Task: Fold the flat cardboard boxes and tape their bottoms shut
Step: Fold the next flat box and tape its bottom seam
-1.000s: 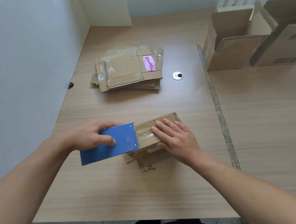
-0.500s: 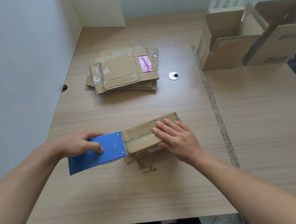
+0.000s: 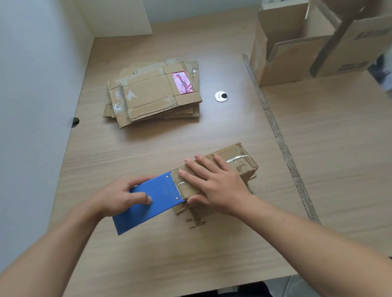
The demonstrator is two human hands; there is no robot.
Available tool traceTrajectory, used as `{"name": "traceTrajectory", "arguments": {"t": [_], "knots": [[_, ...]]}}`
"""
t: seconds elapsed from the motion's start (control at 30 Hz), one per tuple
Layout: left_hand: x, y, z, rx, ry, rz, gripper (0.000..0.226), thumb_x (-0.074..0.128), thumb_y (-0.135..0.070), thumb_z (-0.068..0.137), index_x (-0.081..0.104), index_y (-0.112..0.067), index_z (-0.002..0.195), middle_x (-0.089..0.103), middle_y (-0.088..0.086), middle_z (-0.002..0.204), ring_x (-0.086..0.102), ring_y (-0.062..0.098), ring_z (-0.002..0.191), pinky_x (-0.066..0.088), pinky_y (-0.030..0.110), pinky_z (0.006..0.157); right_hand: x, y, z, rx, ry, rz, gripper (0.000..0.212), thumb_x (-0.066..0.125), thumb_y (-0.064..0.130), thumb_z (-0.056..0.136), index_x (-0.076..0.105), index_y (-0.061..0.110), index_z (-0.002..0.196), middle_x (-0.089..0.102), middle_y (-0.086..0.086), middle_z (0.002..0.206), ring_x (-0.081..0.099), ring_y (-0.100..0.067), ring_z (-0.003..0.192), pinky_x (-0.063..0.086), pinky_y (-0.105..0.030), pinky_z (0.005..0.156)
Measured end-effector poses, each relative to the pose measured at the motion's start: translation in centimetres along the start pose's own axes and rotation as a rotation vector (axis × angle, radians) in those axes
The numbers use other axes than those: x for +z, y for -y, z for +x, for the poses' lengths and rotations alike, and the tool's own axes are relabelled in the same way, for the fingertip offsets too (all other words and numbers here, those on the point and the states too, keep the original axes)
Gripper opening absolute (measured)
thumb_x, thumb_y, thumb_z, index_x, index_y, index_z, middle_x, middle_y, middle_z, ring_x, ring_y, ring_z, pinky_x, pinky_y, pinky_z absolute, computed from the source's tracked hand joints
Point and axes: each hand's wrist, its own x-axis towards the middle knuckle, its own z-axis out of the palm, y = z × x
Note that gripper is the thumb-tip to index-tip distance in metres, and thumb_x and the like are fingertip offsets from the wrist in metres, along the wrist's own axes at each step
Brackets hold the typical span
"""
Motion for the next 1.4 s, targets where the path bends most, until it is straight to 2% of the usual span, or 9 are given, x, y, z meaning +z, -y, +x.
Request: {"name": "traceTrajectory", "arguments": {"t": [0.1,0.2,0.37,0.63,0.9,0.97,1.07,1.2,1.4], "knots": [[0.0,0.8,-0.7,-0.007,-0.008,-0.034,0.059,0.061,-0.052,0.06,0.064,-0.049,0.12,0.069,-0.014,0.115,0.064,0.01,0.103,0.047,0.043,0.096,0.2,-0.4,-0.1,-0.016,-0.045,-0.016,0.064,0.051,0.072,0.083,0.057,0.037,0.137,0.054,0.004,0.145,0.052,-0.021,0.133,0.045,-0.048,0.106],[-0.9,1.2,-1.4,-0.019,0.009,-0.039,0.055,0.062,-0.051,0.062,0.061,-0.056,0.118,0.068,-0.017,0.115,0.064,0.006,0.101,0.045,0.035,0.09,0.2,-0.4,-0.1,-0.025,-0.047,-0.034,0.063,0.051,0.072,0.085,0.056,0.038,0.138,0.053,0.005,0.146,0.052,-0.019,0.133,0.045,-0.047,0.106],[-1.8,1.7,-2.2,-0.06,0.043,-0.026,0.053,0.062,-0.044,0.069,0.058,-0.057,0.12,0.069,-0.016,0.115,0.065,0.006,0.102,0.045,0.038,0.095,-0.1,-0.5,0.1,-0.025,0.013,-0.013,0.065,0.031,0.071,0.089,0.053,0.039,0.14,0.049,0.006,0.148,0.048,-0.019,0.136,0.043,-0.046,0.108],[-1.9,0.4,-0.5,-0.212,0.07,0.07,0.043,0.06,-0.046,0.065,0.064,-0.06,0.106,0.071,-0.018,0.102,0.066,0.011,0.099,0.047,0.042,0.099,-0.5,-0.6,0.2,-0.008,0.117,0.033,0.067,0.027,0.071,0.089,0.046,0.04,0.145,0.042,0.007,0.154,0.041,-0.019,0.141,0.037,-0.048,0.113],[-1.2,-0.3,0.8,-0.17,0.009,0.18,0.031,0.058,-0.062,0.07,0.065,-0.057,0.1,0.069,-0.026,0.096,0.064,0.002,0.093,0.047,0.027,0.085,-0.2,-0.9,0.4,-0.006,0.236,0.1,0.069,0.026,0.073,0.09,0.028,0.043,0.153,0.022,0.01,0.163,0.019,-0.018,0.151,0.012,-0.047,0.122],[-0.8,-0.2,0.7,-0.143,-0.022,0.2,0.022,0.06,-0.063,0.076,0.065,-0.057,0.097,0.069,-0.027,0.093,0.064,0.0,0.088,0.046,0.024,0.078,0.0,-0.8,0.4,0.001,0.226,0.098,0.069,0.029,0.072,0.09,0.03,0.042,0.152,0.024,0.009,0.162,0.021,-0.019,0.151,0.013,-0.047,0.122],[0.4,-0.1,0.6,-0.115,-0.102,0.23,0.011,0.062,-0.059,0.086,0.064,-0.055,0.097,0.069,-0.023,0.094,0.064,0.001,0.087,0.048,0.028,0.08,0.0,-0.5,0.3,0.021,0.204,0.078,0.068,0.032,0.072,0.09,0.034,0.041,0.151,0.028,0.009,0.161,0.025,-0.019,0.149,0.017,-0.048,0.121],[0.5,0.3,-0.7,-0.115,-0.12,0.189,0.014,0.063,-0.057,0.086,0.065,-0.054,0.099,0.071,-0.019,0.094,0.065,0.002,0.085,0.05,0.028,0.081,-0.1,-0.8,0.3,0.005,0.227,0.098,0.069,0.029,0.071,0.091,0.03,0.041,0.153,0.023,0.008,0.162,0.02,-0.019,0.151,0.014,-0.048,0.122],[-1.0,1.6,-3.5,-0.102,-0.021,0.05,0.039,0.057,-0.065,0.074,0.062,-0.056,0.112,0.072,-0.018,0.101,0.069,0.003,0.088,0.05,0.029,0.082,-0.3,-0.8,0.1,-0.012,0.196,0.078,0.068,0.032,0.07,0.09,0.037,0.039,0.15,0.032,0.006,0.159,0.03,-0.021,0.147,0.025,-0.05,0.119]]}}
